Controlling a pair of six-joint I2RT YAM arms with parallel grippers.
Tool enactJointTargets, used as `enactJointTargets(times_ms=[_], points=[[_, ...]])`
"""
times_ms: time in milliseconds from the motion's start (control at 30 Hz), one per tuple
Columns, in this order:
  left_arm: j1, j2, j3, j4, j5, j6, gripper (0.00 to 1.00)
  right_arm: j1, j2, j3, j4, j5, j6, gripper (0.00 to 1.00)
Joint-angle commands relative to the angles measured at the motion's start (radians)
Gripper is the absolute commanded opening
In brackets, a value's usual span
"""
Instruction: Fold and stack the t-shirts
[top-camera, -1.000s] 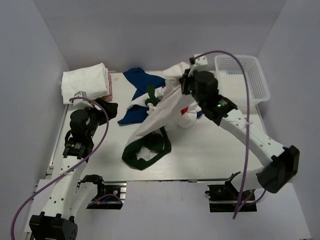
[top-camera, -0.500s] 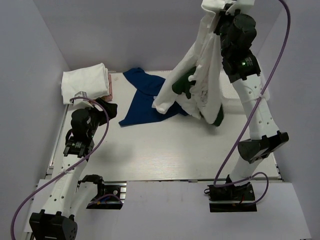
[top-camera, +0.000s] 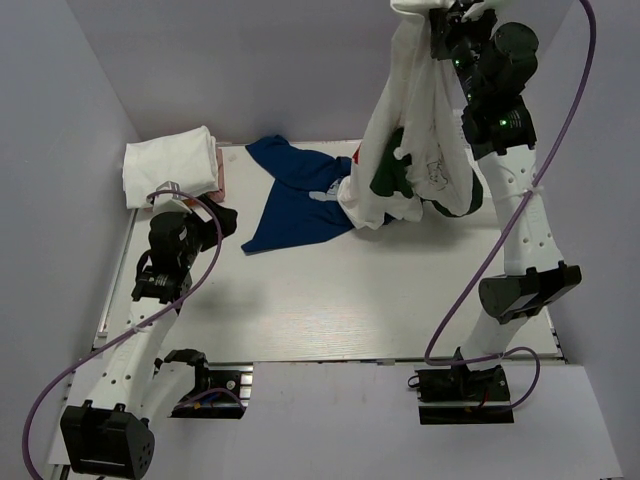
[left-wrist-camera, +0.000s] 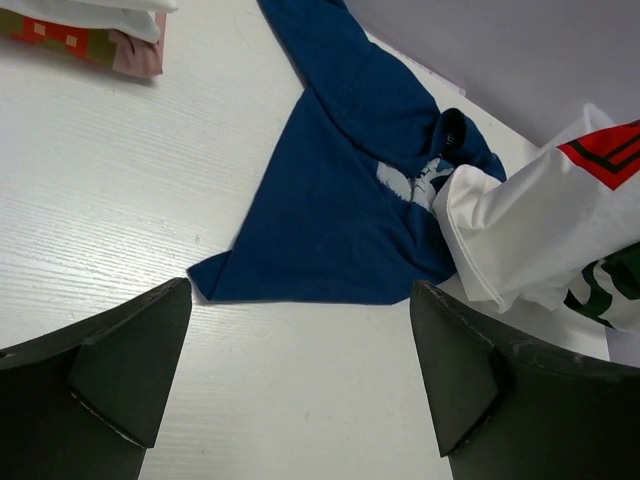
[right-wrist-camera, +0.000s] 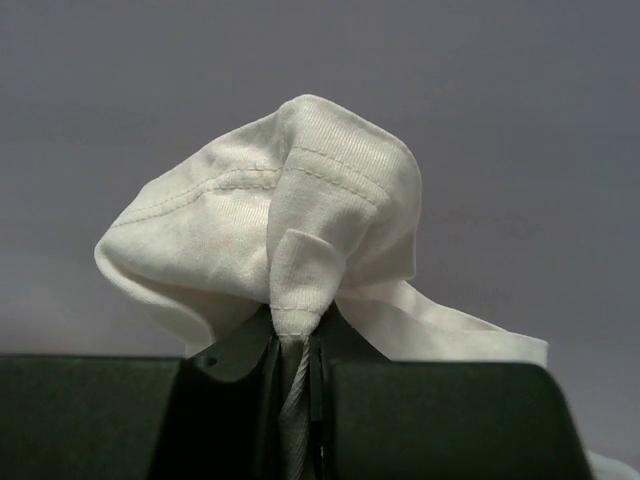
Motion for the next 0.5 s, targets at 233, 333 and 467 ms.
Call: enactJointTargets(times_ms=[233,333,467], points=[[-0.003,-0.014,0.025,-0.007,0.020,0.000,1.00,0.028,-0.175,-0.450,0.203,-0.638,0.307,0.00],[-0.003,-0.014,0.025,-0.018,0.020,0.000,1.00,0.060,-0.229,-0.721,0.232,-0.646,0.272,0.41],[-0.003,-0.014,0.025,-0.018,0.020,-0.011,1.00,0.097,-0.301,-1.007,0.151,-0.418,0.234,0.90]])
